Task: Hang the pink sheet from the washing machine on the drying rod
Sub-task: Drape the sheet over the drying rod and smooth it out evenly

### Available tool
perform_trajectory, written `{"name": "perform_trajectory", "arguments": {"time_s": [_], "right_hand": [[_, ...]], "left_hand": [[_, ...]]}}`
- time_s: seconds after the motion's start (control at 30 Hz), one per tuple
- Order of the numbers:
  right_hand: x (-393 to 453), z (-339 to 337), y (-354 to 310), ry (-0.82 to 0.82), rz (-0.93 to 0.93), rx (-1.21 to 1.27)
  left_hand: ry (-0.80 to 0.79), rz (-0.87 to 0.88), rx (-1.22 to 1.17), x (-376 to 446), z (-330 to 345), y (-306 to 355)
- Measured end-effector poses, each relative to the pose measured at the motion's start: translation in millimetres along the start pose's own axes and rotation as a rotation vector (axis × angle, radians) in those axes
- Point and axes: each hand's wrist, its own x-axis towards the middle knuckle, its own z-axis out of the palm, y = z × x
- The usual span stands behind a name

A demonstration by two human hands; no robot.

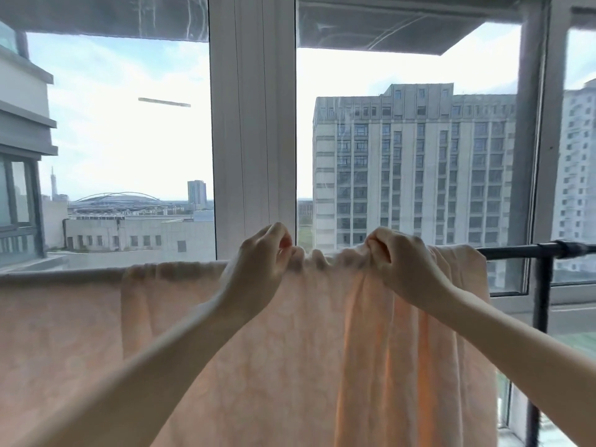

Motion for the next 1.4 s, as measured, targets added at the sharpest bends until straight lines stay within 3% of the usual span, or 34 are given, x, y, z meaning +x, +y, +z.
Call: {"name": "perform_trajectory", "arguments": {"time_s": [0.27, 0.4, 0.5, 0.6, 0.93, 1.13, 1.27, 1.4], "right_hand": [[-5, -27, -2, -0.150, -0.073, 0.149], [-4, -47, 27, -0.223, -0.094, -0.009], [-1, -50, 49, -0.291, -0.134, -0.017], [-1, -51, 62, -0.267, -0.190, -0.033], [7, -41, 65, -0.197, -0.241, 0.073], [33, -62, 118, -0.014, -0.008, 0.145], [22, -68, 142, -0.137, -0.012, 0.088], [13, -74, 121, -0.171, -0.162, 0.076]], "left_hand": [[-0.077, -0.012, -0.105, 6, 13, 36], [-0.130, 0.000, -0.005, 8, 29, 57], [-0.210, -0.085, -0.061, 17, 42, 72], [-0.282, -0.137, -0.023, 29, 47, 78], [-0.141, -0.306, 0.064, 32, 61, 78], [-0.096, -0.367, 0.163, 30, 60, 74], [-0.092, -0.395, 0.214, 31, 62, 73], [-0.068, -0.355, 0.215, 32, 70, 77]]}}
